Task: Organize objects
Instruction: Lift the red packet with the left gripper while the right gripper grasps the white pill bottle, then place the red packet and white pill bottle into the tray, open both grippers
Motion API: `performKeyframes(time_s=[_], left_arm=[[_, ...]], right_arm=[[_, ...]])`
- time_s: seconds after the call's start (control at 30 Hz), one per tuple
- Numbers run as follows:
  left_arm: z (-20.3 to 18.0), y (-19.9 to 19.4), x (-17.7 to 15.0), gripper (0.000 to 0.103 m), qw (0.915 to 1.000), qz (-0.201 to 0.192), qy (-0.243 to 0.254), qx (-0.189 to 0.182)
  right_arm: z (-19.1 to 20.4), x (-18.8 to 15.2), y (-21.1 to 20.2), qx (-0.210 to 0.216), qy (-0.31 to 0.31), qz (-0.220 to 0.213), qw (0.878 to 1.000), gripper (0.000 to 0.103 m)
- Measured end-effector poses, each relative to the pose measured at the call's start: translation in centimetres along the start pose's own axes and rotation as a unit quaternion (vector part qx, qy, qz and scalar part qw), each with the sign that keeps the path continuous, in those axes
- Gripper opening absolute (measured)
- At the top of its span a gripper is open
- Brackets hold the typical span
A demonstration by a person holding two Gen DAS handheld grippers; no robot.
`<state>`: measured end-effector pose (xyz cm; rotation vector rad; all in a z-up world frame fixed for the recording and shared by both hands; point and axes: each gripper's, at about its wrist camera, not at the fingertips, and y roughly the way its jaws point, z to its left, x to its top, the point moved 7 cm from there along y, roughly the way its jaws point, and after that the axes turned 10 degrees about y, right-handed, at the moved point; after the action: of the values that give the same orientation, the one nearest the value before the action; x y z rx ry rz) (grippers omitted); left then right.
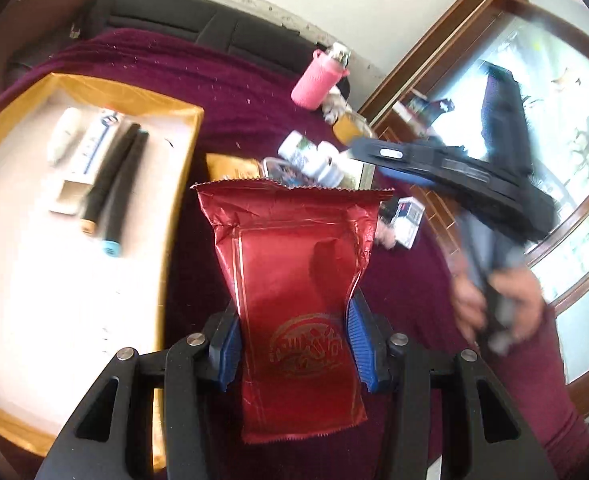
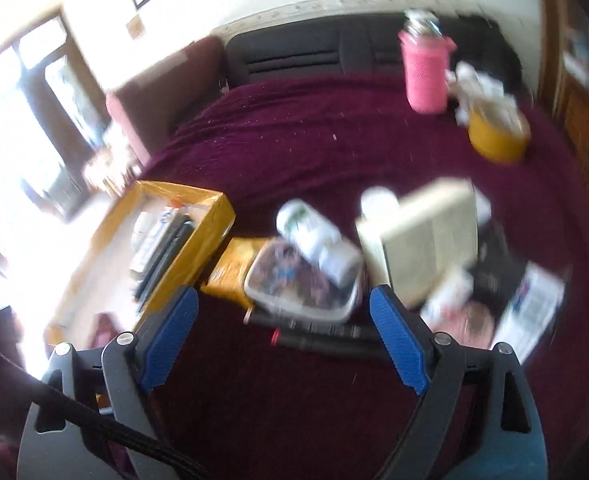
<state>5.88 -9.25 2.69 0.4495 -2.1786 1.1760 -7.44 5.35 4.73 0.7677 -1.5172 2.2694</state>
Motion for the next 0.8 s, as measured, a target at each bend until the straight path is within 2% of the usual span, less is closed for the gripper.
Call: performKeyframes(time_s=[0.1,0.2,0.3,0.37,0.5,0.67,0.8], left_arm=[[0.4,-1.3,0.3,0.041,0.9997,-0.02,0.01,0.004],[1.0,-2.6,0.9,0.041,0.9992,-0.039,0.012,-0.001],[1.7,-4.1,1.5,0.041,0.9983,-0.059,0.006,-0.005],[2.3,-5.0,1.9,0.041,0.9976,-0.07,0.003,-0.005],[3.7,-7.1,2.3,0.041,0.996,-0.089,-0.007,0.005],[5.9,-9.4,3.2,0.04,0.9932,-0.11,-0.037,-0.006],[7.0,-13.3,4.4,0.04,0.9875,-0.154,-0.028,0.022]], right_arm=[[1.7,1.6,3.2,-0.044,-0.059,0.014,0.997,0.084],[1.4,1.8,5.8,-0.083,-0.085,0.042,0.992,0.064],[0.3,1.6,7.9,-0.12,-0.086,0.063,0.987,0.042],[-0.2,1.4,8.3,-0.115,-0.069,0.076,0.988,0.032],[-0.5,1.3,7.3,-0.108,-0.046,0.066,0.991,0.032],[-0.8,1.6,4.9,-0.075,0.005,0.046,0.996,0.032],[0.6,1.6,2.5,-0.036,0.025,0.035,0.998,0.032]])
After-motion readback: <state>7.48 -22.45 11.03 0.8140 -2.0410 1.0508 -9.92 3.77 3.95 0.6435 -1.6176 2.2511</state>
